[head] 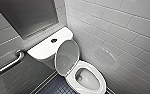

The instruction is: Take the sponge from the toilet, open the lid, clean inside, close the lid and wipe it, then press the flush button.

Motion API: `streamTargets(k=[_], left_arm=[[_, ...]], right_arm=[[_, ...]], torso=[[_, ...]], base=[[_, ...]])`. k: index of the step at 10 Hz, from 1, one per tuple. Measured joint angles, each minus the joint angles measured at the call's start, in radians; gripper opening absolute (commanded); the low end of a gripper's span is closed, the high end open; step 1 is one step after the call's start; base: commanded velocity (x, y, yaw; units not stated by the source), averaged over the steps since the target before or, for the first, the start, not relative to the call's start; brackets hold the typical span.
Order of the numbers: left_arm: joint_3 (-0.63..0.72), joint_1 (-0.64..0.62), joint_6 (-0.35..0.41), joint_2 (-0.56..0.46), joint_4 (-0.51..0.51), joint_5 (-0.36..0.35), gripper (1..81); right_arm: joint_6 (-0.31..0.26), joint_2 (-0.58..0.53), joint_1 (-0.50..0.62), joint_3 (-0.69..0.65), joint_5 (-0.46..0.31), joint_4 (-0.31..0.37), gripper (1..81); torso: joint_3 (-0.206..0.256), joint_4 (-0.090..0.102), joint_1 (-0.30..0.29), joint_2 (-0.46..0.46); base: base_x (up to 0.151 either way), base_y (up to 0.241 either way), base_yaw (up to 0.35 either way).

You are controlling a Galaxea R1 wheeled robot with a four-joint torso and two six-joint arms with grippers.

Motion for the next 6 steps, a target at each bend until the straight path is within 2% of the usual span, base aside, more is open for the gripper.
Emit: streamTargets(k=[2, 6], left_arm=[[0.000, -0.009, -0.001, -0.001, 0.000, 0.002, 81.1], [0.014, -0.111, -0.056, -0.027, -0.020, 0.013, 81.1]], right_arm=[[-0.012, 0.088, -0.070, -0.064, 0.064, -0.040, 1.0], [-0.021, 0.151, -0.144, -0.153, 0.112, -0.073, 1.0]], torso=[[0.018, 0.000, -0.007, 0.010], [0.140, 0.000, -0.011, 0.013]], base=[[0.000, 0.000, 0.000], [0.000, 0.000, 0.000]])
